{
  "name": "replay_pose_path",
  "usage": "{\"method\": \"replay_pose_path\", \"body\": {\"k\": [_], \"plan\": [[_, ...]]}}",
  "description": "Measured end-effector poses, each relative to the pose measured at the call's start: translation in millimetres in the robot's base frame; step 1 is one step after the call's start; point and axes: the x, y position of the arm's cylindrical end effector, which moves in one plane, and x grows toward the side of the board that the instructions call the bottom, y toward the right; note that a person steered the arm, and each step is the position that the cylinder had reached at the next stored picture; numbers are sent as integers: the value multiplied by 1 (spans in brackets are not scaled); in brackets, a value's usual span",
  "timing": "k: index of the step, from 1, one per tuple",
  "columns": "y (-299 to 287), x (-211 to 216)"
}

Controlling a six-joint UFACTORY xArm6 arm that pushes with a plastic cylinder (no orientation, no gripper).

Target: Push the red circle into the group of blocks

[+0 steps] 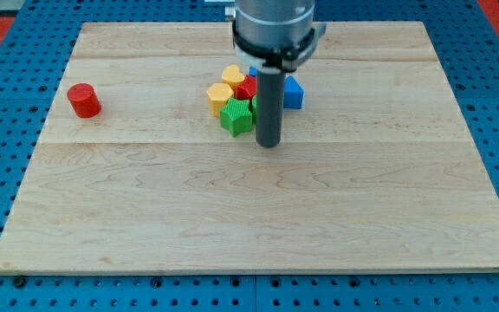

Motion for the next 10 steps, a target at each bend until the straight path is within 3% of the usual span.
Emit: {"method": "replay_pose_path", "body": {"k": [1,2,3,5,7,9,10], "plan": [[-107,-8],[-221,-57],[-298,-54],[-313,-50],[-304,-138],[-180,-72],[-158,-48]]}}
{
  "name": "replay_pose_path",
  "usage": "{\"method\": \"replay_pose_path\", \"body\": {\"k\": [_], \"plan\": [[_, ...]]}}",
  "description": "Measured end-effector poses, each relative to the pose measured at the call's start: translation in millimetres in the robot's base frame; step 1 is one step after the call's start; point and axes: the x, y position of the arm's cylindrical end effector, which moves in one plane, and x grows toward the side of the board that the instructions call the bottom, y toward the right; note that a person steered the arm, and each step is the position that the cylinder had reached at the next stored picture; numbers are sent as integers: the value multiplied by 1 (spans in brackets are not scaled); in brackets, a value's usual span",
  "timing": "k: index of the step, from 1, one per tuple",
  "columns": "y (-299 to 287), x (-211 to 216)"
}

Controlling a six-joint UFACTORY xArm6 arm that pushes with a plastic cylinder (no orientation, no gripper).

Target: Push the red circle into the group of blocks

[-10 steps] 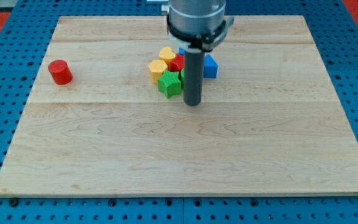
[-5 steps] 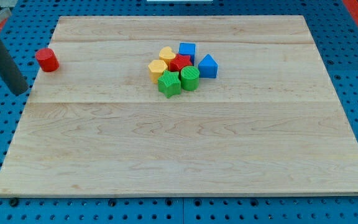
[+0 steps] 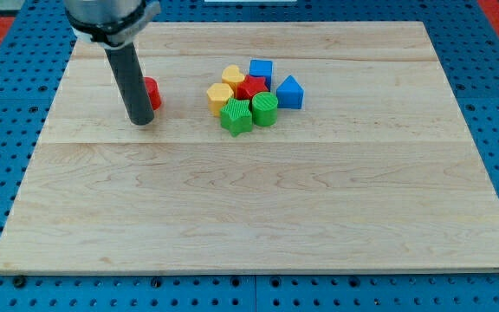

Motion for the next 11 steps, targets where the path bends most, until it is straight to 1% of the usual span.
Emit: {"method": "replay_pose_path", "body": {"k": [1,2,3,4,5,6,7,8,10,11], "plan": [[-21,-2],[-29,-34],[-31,-56],[-4,-53],[11,-51],[-15,-90],[18,-86],[64,-50],[89,-44],[56,-39]]}}
